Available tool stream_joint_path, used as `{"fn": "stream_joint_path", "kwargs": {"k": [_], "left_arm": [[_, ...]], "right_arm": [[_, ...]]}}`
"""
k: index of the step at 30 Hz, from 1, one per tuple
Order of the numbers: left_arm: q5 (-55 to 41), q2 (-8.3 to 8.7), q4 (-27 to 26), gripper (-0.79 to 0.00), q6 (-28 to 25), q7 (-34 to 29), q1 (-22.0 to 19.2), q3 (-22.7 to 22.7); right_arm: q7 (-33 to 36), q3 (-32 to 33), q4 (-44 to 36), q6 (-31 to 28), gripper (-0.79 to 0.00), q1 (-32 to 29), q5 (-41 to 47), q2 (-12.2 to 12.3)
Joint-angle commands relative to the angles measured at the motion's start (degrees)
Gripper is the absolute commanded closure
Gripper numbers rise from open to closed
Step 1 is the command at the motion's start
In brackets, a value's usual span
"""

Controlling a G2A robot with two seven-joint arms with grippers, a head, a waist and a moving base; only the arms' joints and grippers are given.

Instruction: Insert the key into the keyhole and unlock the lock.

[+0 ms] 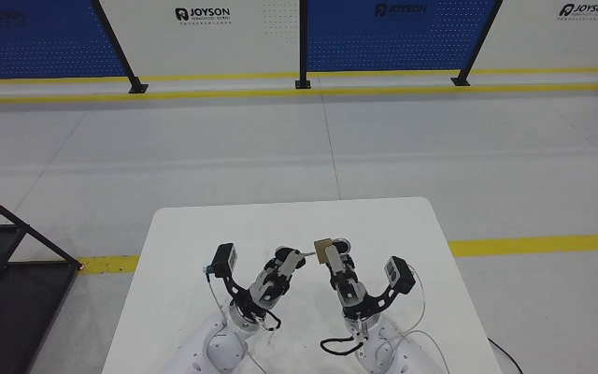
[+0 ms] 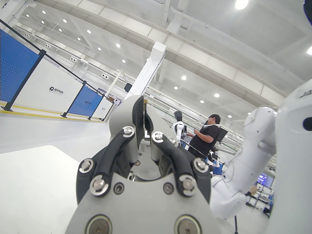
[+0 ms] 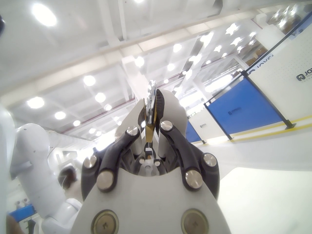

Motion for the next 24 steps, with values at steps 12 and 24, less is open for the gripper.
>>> {"fn": "stream_joint_path", "kwargs": {"k": [12,24], "left_arm": [[-1.0,-0.46,-0.5,0.0,1.0,-1.5,0.1,0.1],[-0.9,-0.87,0.0,0.0,0.3,-1.5,0.2,0.0]], "right_arm": [[0.0,0.0,0.0,0.0,0.0,0.0,0.0,0.0],[0.0,0.0,0.0,0.0,0.0,0.0,0.0,0.0]]}}
